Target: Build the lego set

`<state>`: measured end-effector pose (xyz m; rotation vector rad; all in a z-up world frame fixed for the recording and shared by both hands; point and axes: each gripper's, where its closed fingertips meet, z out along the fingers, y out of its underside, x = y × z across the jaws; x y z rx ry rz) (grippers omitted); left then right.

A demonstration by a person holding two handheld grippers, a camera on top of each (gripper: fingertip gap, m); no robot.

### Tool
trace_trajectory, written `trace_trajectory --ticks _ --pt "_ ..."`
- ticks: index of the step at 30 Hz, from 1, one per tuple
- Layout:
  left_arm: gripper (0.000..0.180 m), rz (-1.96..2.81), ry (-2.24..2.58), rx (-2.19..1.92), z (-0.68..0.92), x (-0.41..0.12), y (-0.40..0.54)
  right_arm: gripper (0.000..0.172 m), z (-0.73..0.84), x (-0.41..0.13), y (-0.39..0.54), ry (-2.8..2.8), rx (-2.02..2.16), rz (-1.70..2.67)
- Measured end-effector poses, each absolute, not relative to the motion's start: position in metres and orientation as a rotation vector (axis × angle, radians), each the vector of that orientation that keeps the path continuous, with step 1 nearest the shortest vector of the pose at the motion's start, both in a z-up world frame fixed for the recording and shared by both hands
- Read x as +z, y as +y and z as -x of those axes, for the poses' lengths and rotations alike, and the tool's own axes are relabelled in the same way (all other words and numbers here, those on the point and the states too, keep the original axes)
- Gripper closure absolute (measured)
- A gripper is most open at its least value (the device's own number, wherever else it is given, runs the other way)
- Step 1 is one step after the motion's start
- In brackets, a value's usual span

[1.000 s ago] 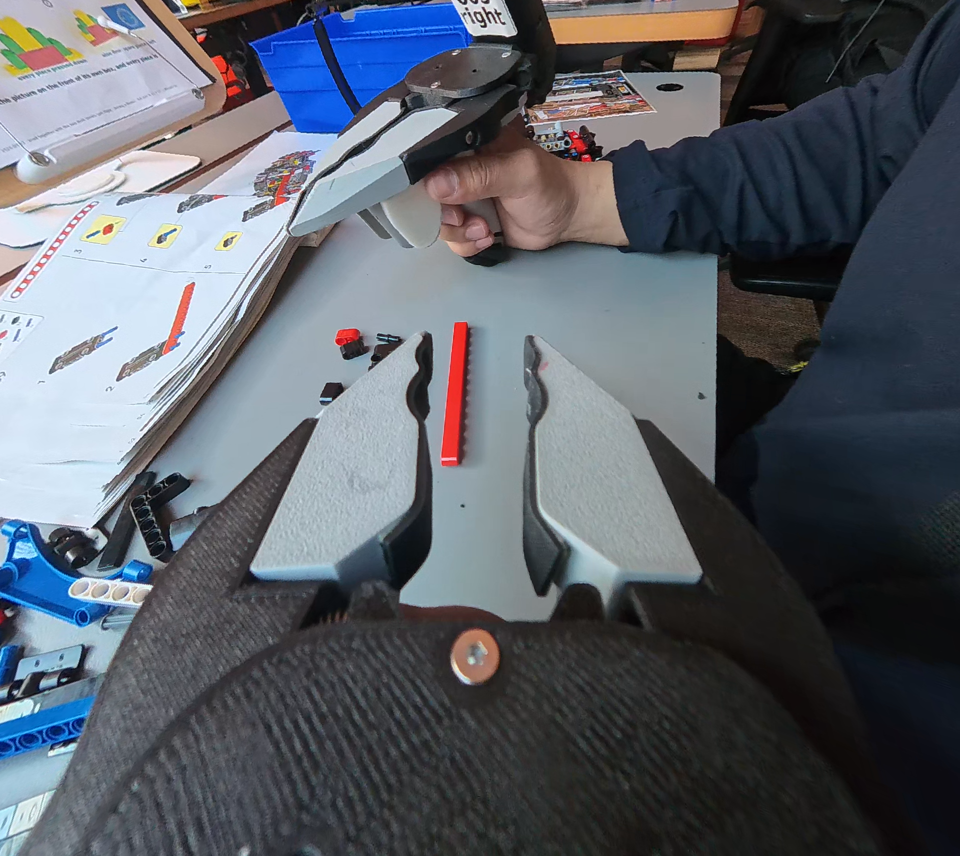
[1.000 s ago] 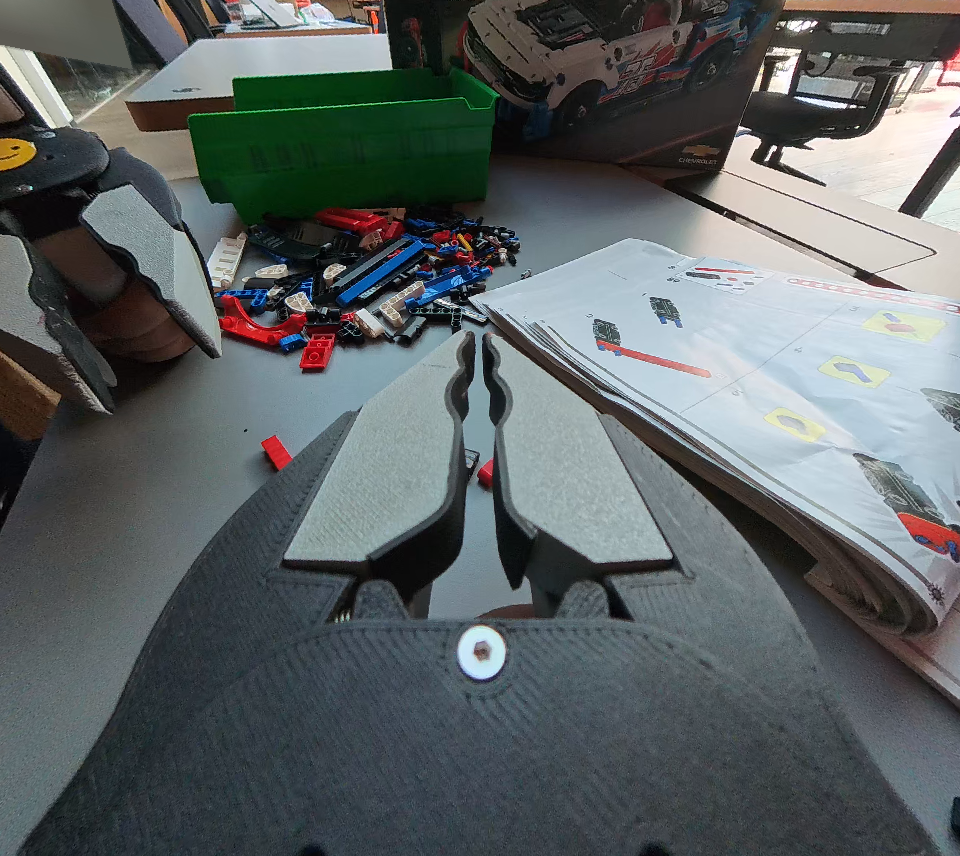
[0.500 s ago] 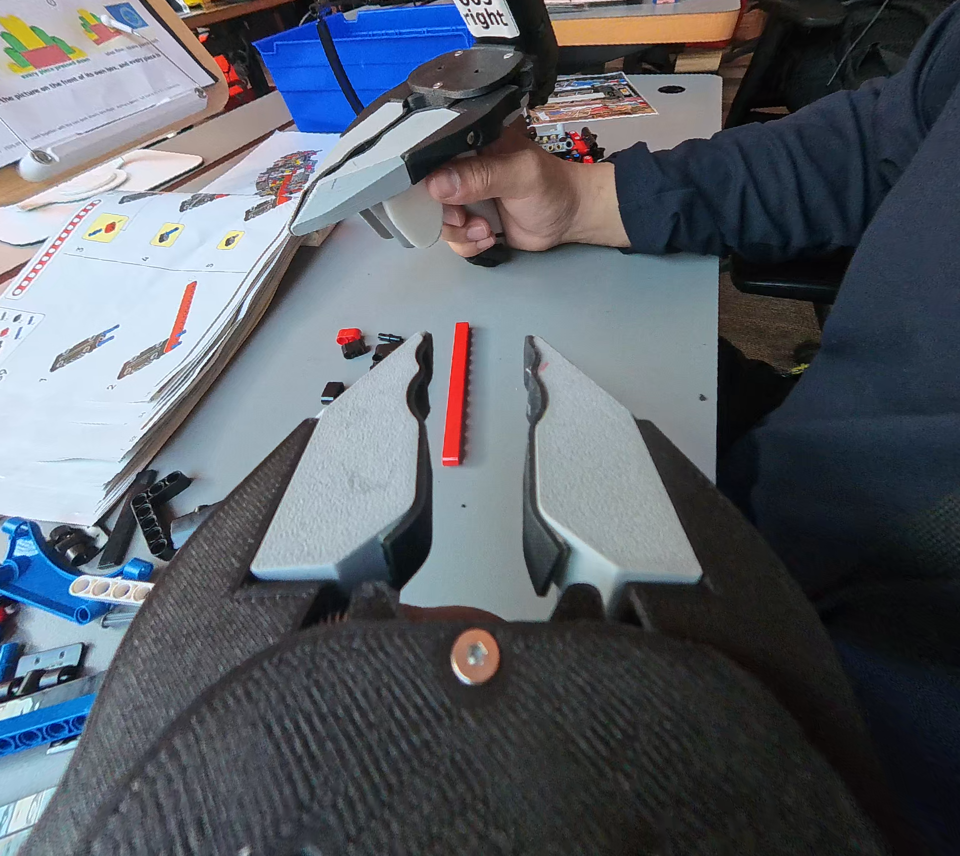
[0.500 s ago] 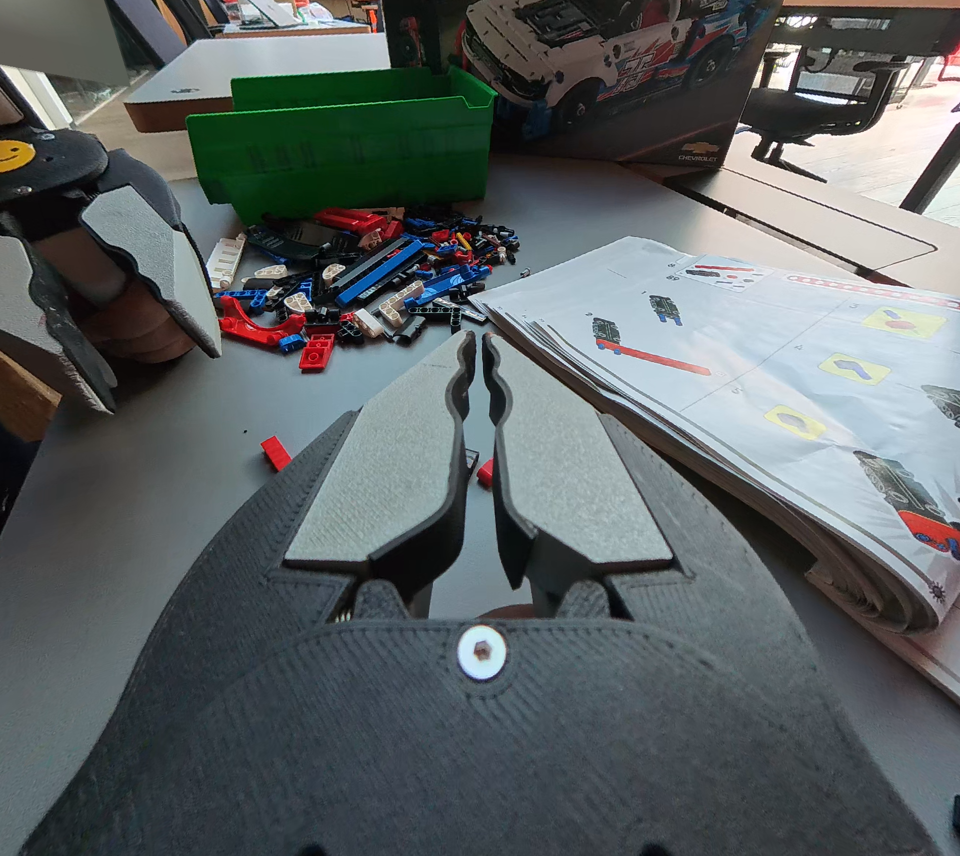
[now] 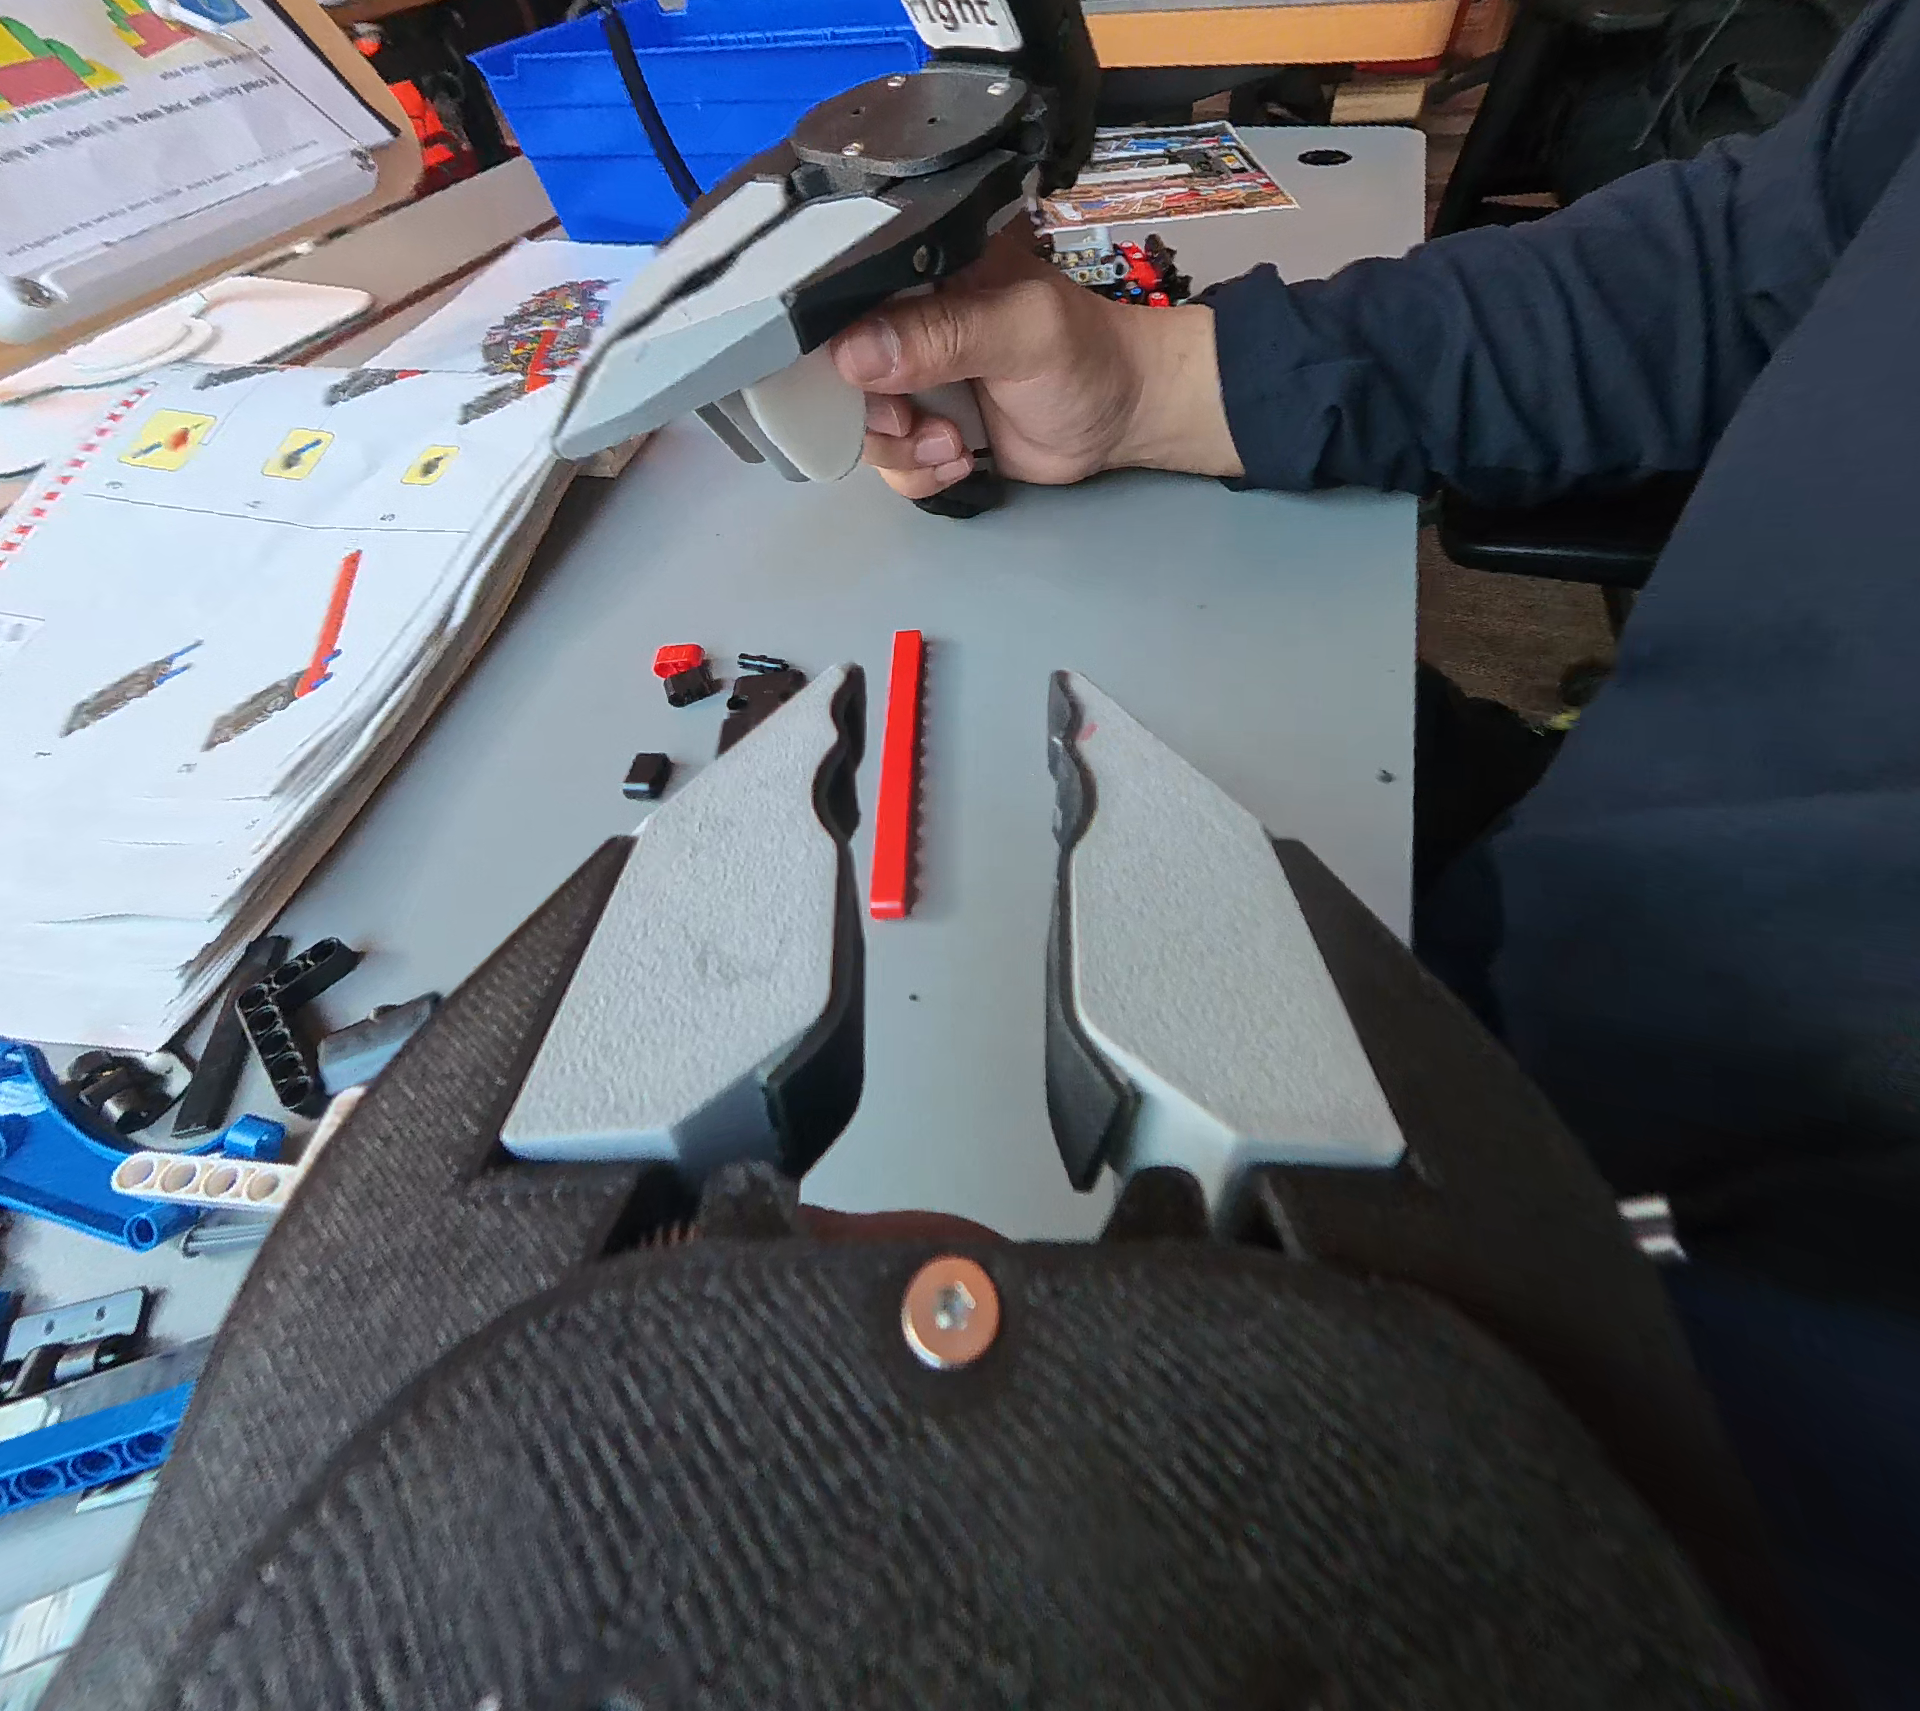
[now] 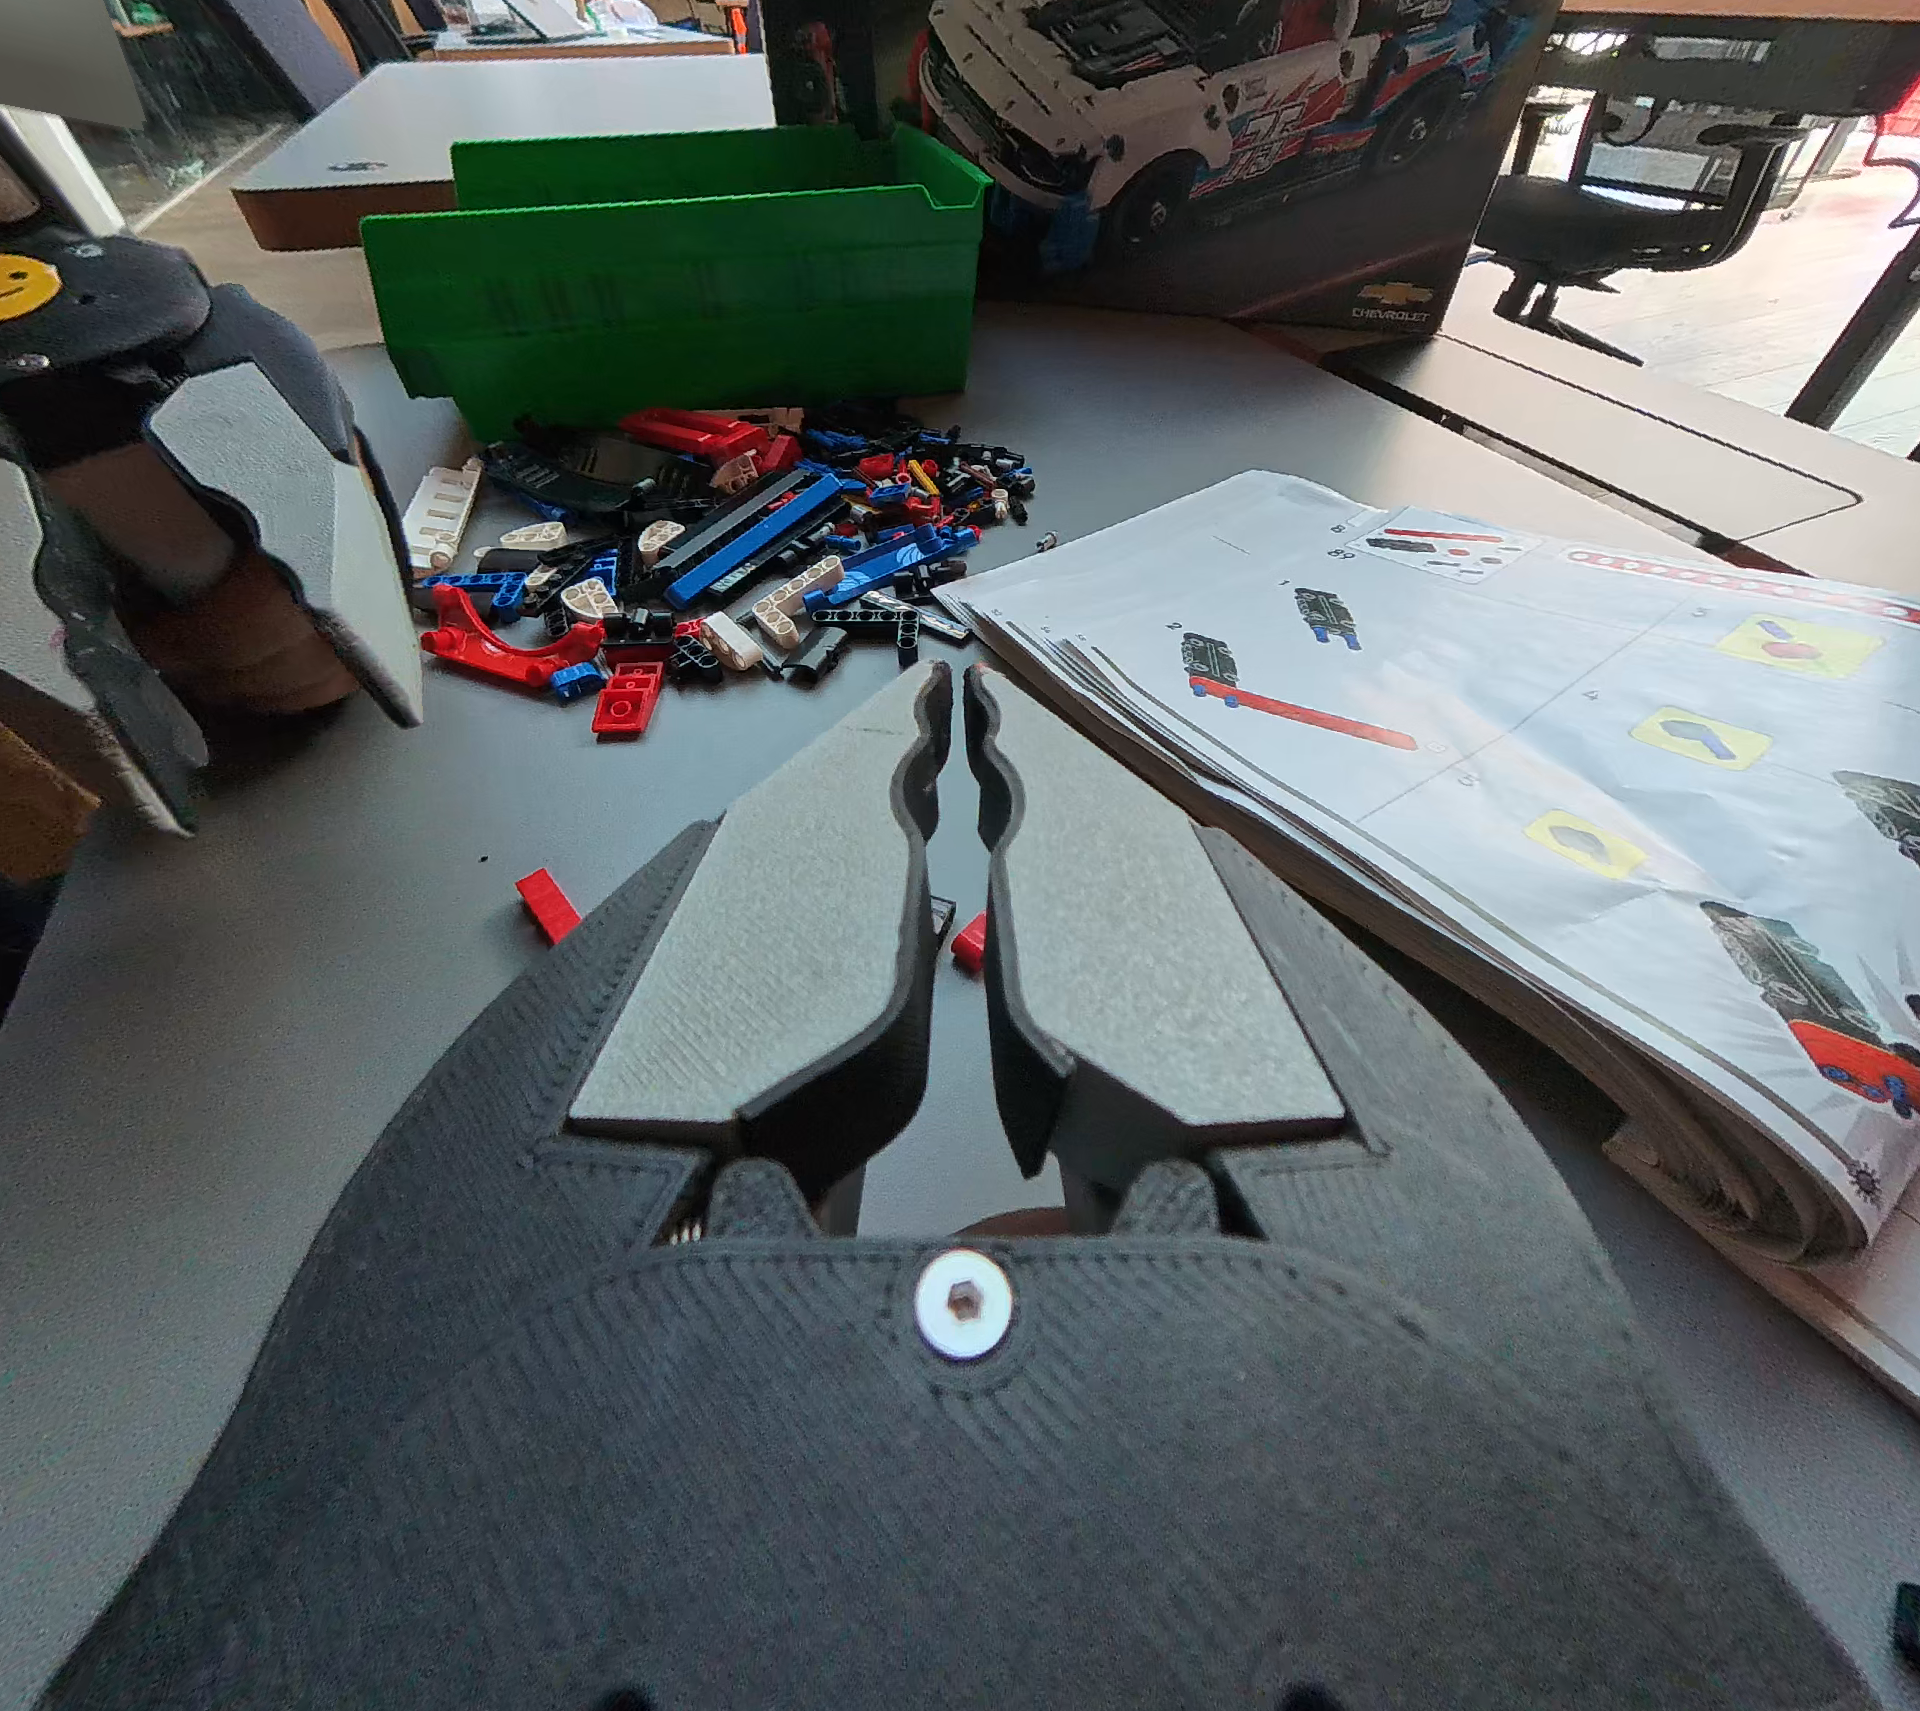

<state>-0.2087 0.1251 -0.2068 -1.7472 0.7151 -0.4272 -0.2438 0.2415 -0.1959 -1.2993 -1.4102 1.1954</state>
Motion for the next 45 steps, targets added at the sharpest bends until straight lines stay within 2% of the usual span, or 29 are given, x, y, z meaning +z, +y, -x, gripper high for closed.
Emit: trace_trajectory --ticks 5,9,11,12,15,17,21,24,28,32,36,45 --pt "0.142 1.886 0.725 -0.359 0.246 -0.192 0.126 0.172 0.243 -0.197 0.241 -1.409 1.165 1.303" --pt "0.151 2.102 0.755 0.125 0.357 -0.156 0.139 0.172 0.243 -0.198 0.241 -1.405 1.158 1.314" --pt "0.160 2.208 0.730 0.195 0.401 -0.143 0.147 0.172 0.243 -0.199 0.240 -1.413 1.150 1.319" --pt "0.168 2.316 0.709 0.199 0.421 -0.148 0.149 0.172 0.243 -0.200 0.239 -1.417 1.145 1.319" --pt "0.155 2.676 0.624 0.185 0.467 -0.183 0.144 0.172 0.244 -0.202 0.239 -1.425 1.120 1.330" --pt "0.153 2.769 0.568 0.142 0.472 -0.196 0.139 0.172 0.243 -0.204 0.237 -1.436 1.102 1.338" --pt "0.152 2.701 0.543 -0.040 0.436 -0.194 0.128 0.172 0.241 -0.207 0.232 -1.457 1.069 1.336" --pt "0.154 2.706 0.595 -0.024 0.421 -0.203 0.110 0.172 0.241 -0.209 0.231 -1.468 1.055 1.346" --pt "0.153 2.741 0.589 0.052 0.425 -0.209 0.101 0.172 0.242 -0.210 0.233 -1.461 1.051 1.363" --pt "0.157 2.827 0.513 0.275 0.465 -0.190 0.121 0.172 0.242 -0.210 0.236 -1.445 1.080 1.385" --pt "0.150 2.916 0.558 0.346 0.488 -0.174 0.146 0.172 0.243 -0.210 0.236 -1.448 1.081 1.388" --pt "0.155 3.179 0.672 0.342 0.515 -0.221 0.159 0.172 0.242 -0.210 0.234 -1.454 1.070 1.372"
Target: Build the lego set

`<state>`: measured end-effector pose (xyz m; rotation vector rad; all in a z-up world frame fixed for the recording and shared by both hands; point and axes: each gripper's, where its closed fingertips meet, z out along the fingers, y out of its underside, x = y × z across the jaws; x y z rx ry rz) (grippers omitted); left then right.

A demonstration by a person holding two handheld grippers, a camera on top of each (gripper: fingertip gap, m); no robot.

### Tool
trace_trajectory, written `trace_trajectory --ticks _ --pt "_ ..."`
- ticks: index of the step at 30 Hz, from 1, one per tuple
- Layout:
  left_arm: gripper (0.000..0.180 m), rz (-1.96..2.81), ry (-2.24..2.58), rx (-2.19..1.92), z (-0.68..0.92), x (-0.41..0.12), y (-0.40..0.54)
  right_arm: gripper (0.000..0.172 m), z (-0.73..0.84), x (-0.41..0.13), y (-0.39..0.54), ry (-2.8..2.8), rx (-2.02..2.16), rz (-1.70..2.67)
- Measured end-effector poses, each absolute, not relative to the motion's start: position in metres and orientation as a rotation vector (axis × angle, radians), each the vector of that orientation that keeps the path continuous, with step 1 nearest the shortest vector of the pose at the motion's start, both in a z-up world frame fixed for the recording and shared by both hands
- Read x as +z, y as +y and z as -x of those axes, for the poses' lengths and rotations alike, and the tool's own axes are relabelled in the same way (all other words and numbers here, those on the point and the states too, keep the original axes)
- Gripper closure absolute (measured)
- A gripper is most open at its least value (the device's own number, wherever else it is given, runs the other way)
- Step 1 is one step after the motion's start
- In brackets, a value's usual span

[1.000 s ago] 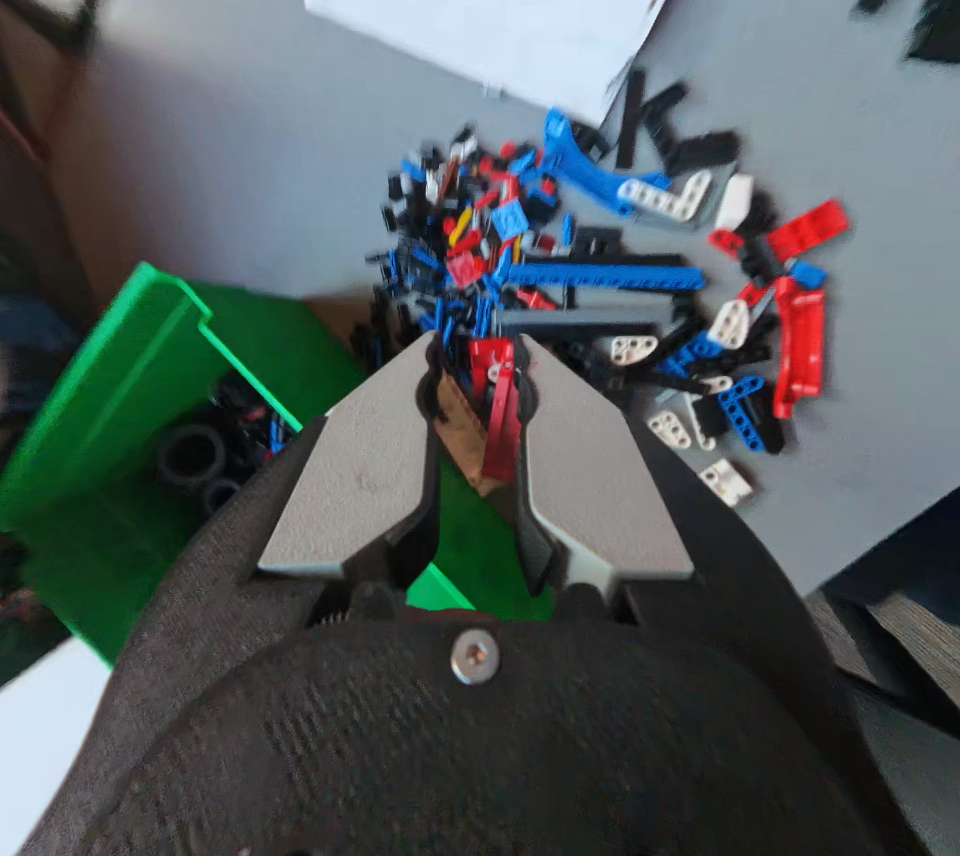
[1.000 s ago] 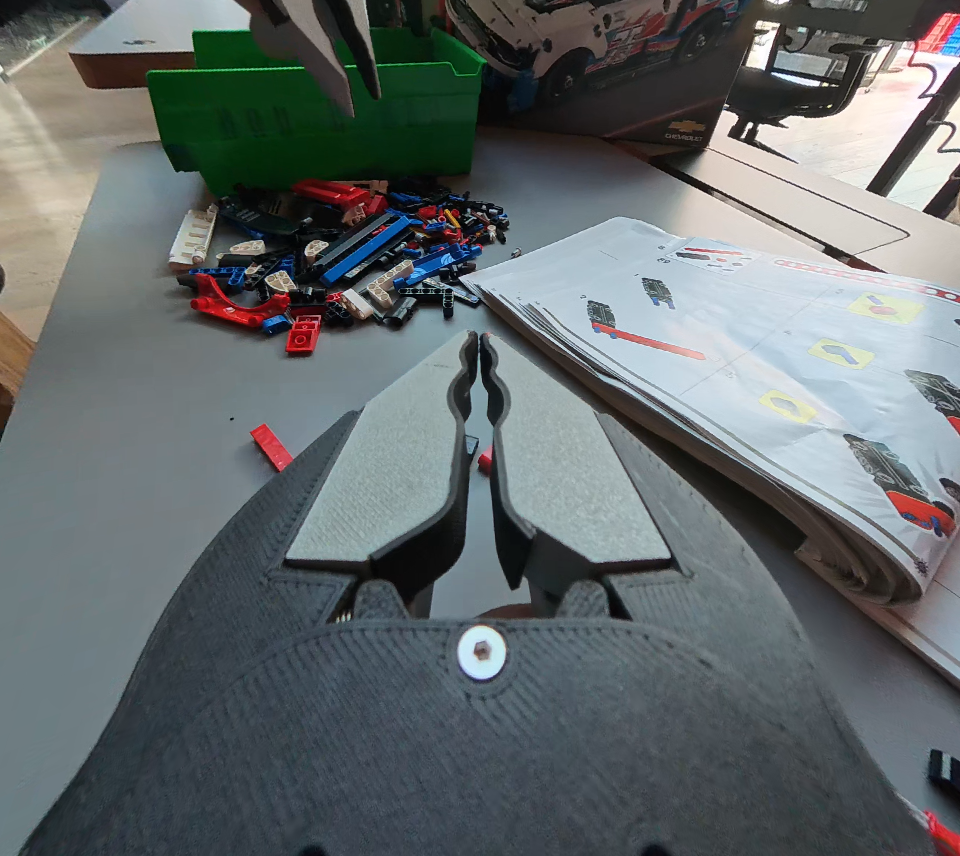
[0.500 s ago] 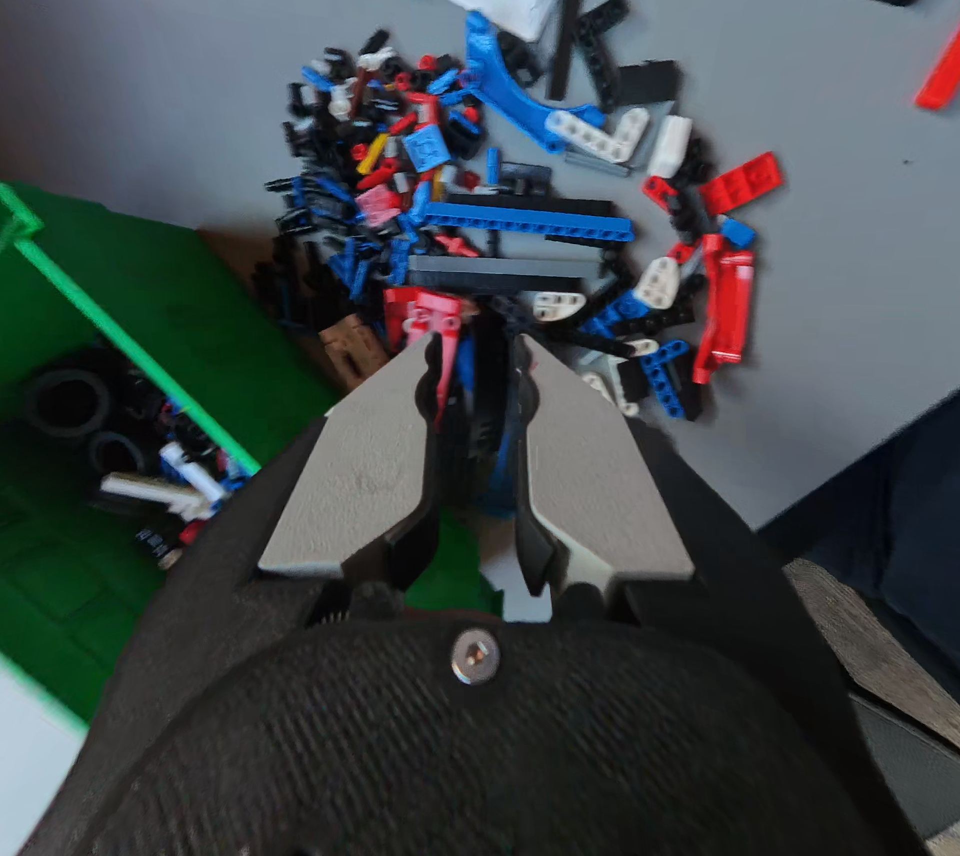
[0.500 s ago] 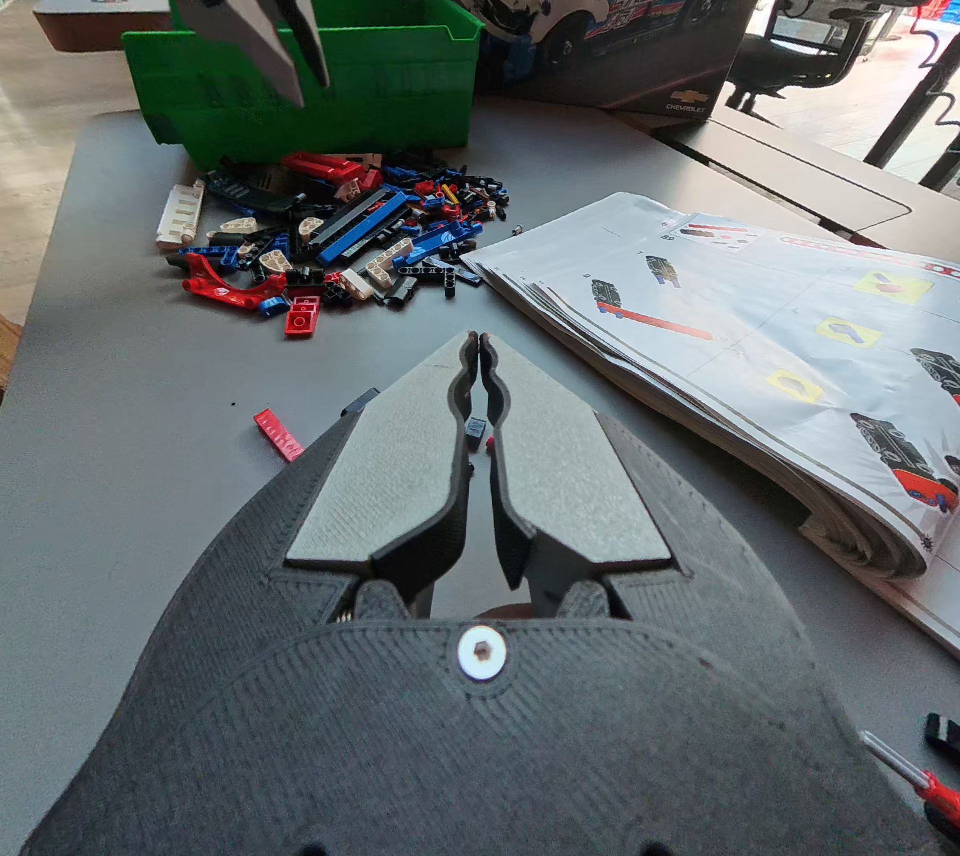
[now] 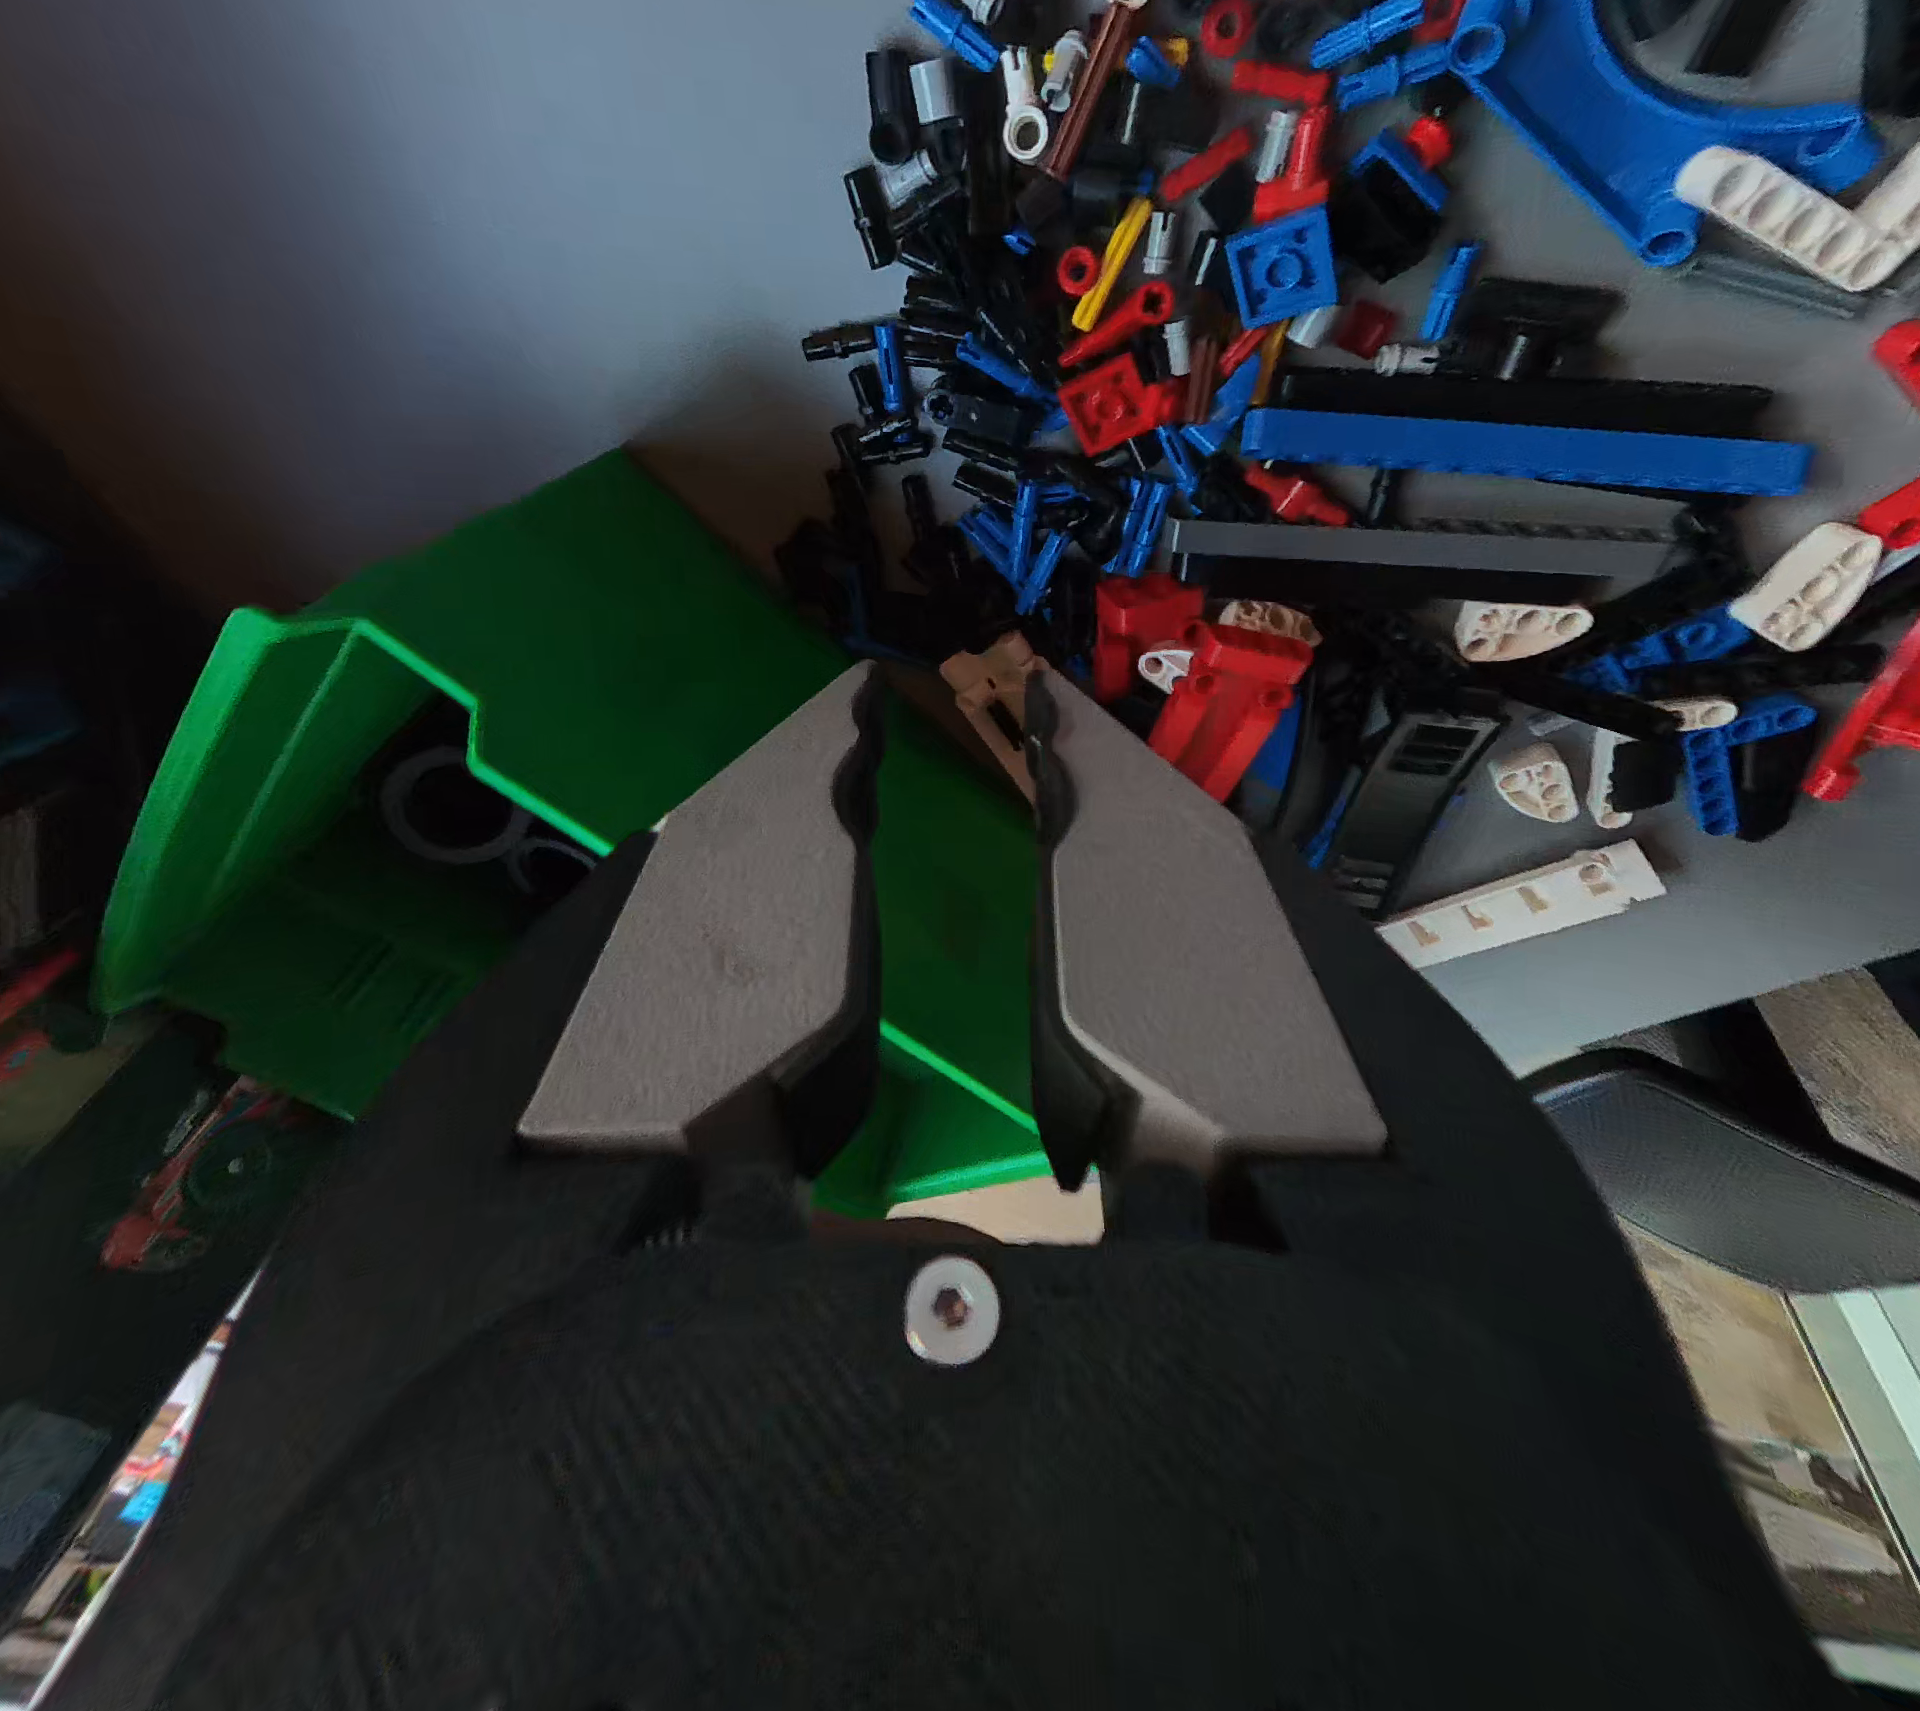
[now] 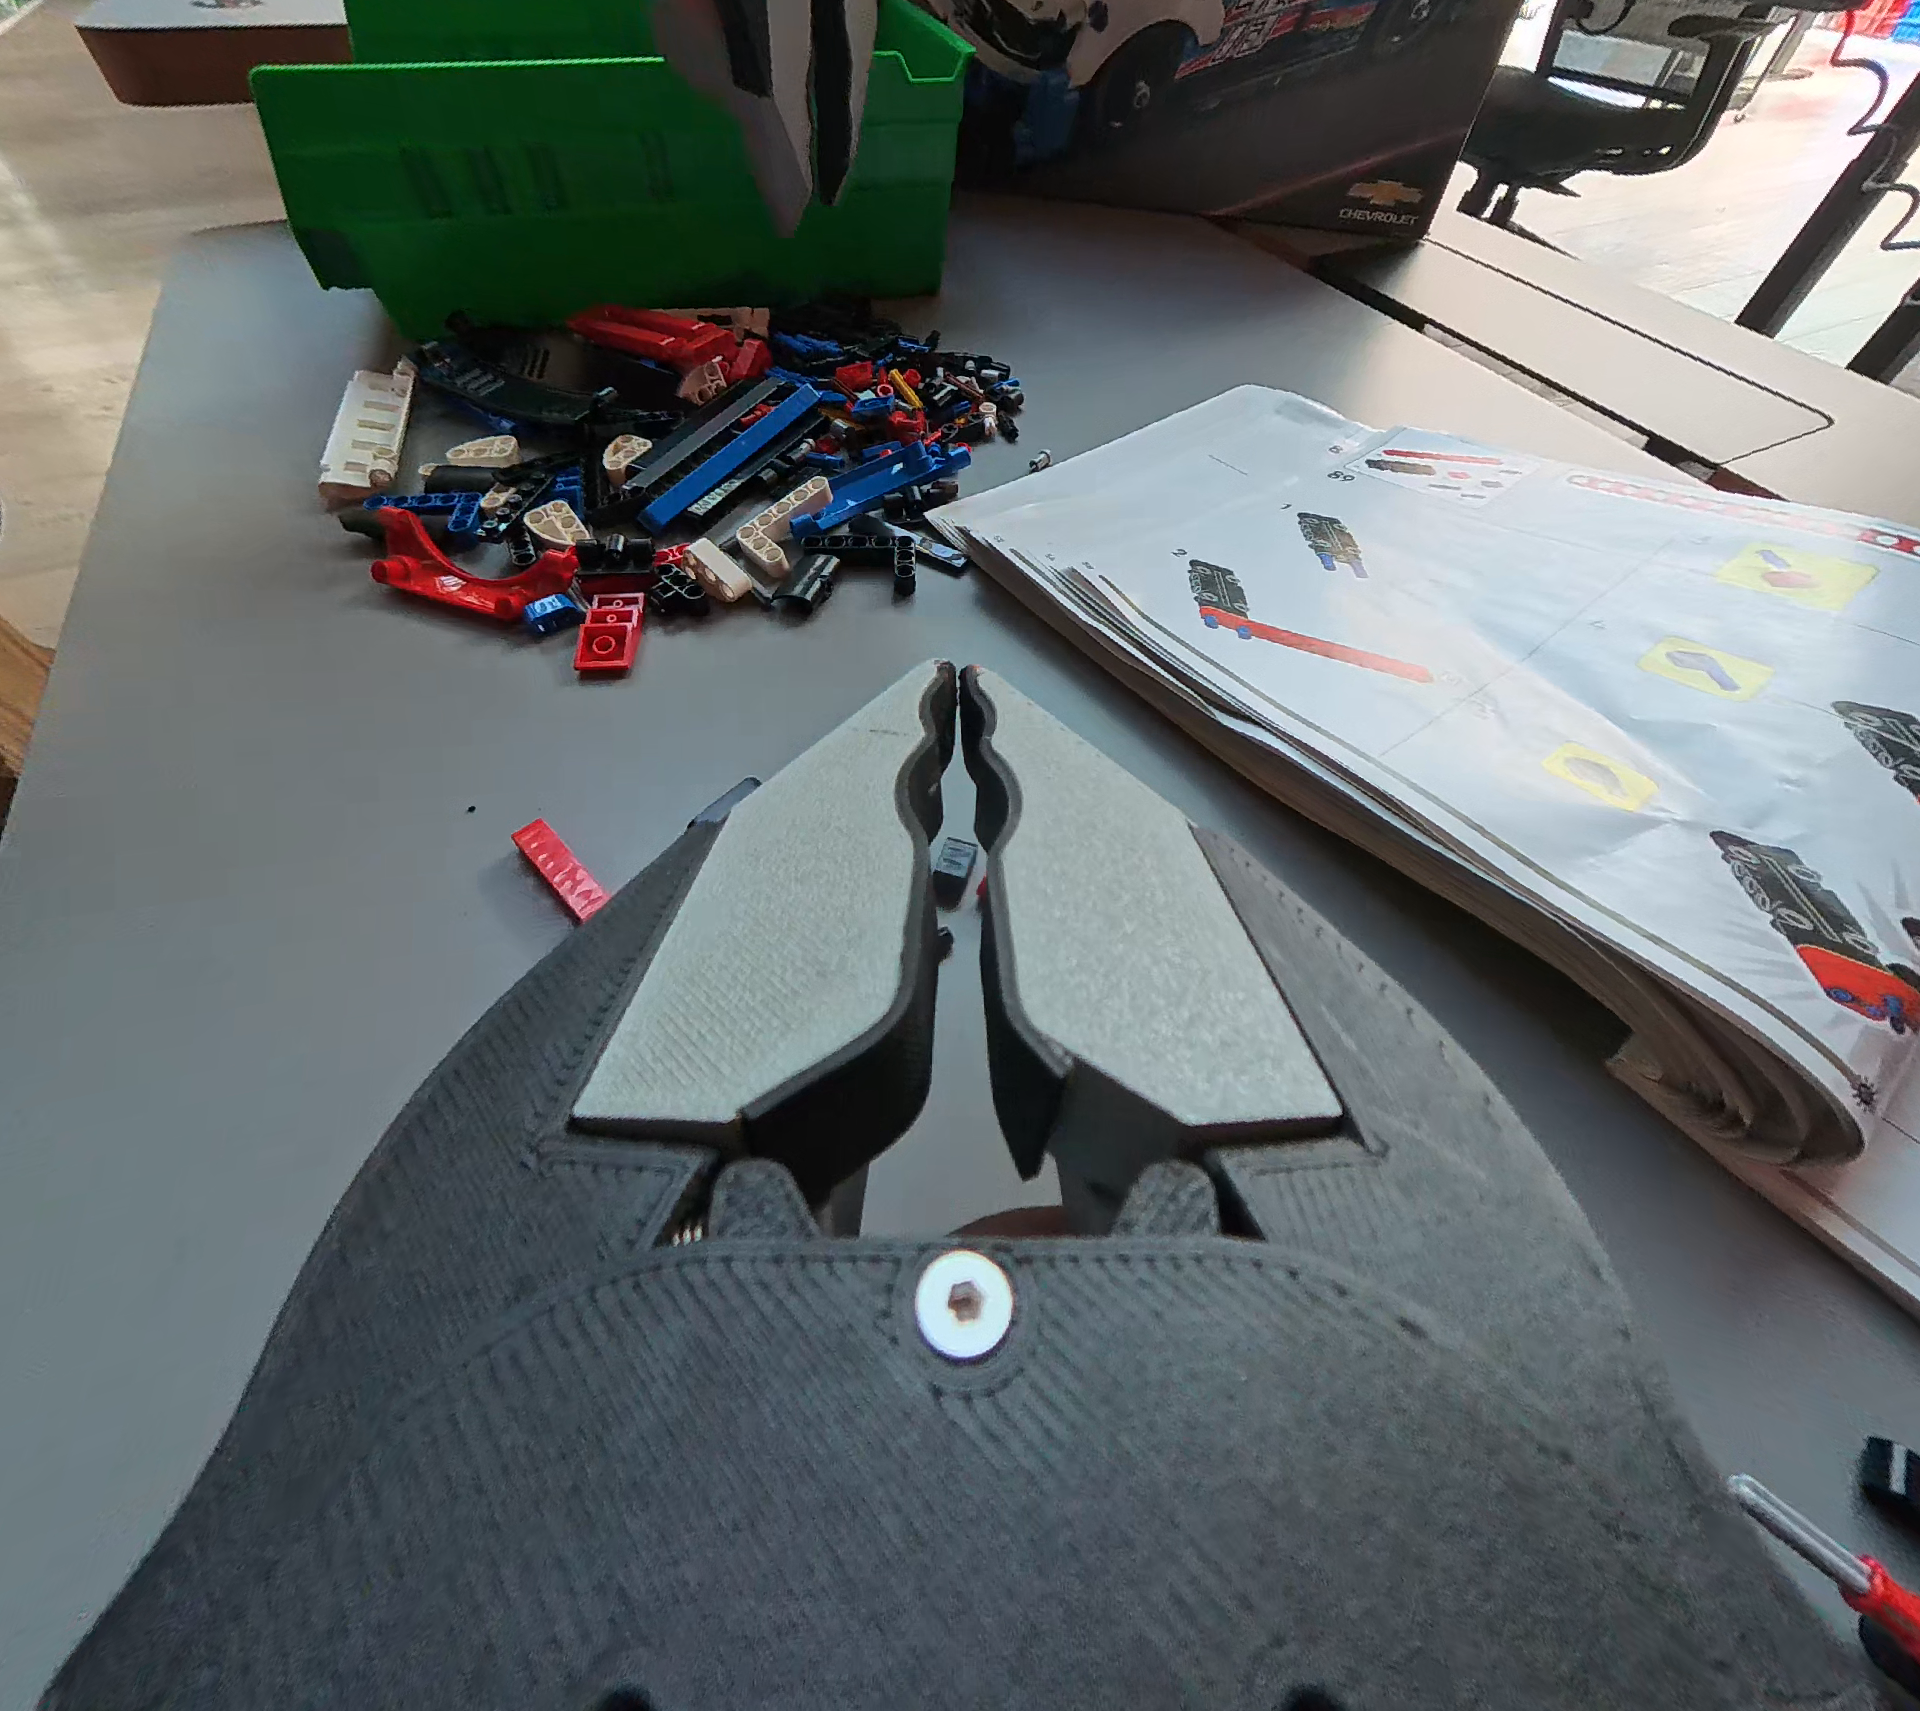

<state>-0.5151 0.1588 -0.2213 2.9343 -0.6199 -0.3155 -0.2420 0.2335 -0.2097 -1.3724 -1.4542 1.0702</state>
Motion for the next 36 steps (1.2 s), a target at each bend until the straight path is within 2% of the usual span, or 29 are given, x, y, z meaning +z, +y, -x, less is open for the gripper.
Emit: trace_trajectory --ticks 21,32,36 --pt "0.154 -2.705 -0.747 -0.259 0.508 -0.268 0.152 0.172 0.243 -0.210 0.228 -1.476 1.059 1.354" --pt "0.163 -2.687 -0.746 -0.244 0.511 -0.277 0.147 0.172 0.242 -0.210 0.228 -1.473 1.060 1.355" --pt "0.172 -2.695 -0.743 -0.244 0.512 -0.275 0.147 0.172 0.242 -0.210 0.229 -1.469 1.063 1.357"
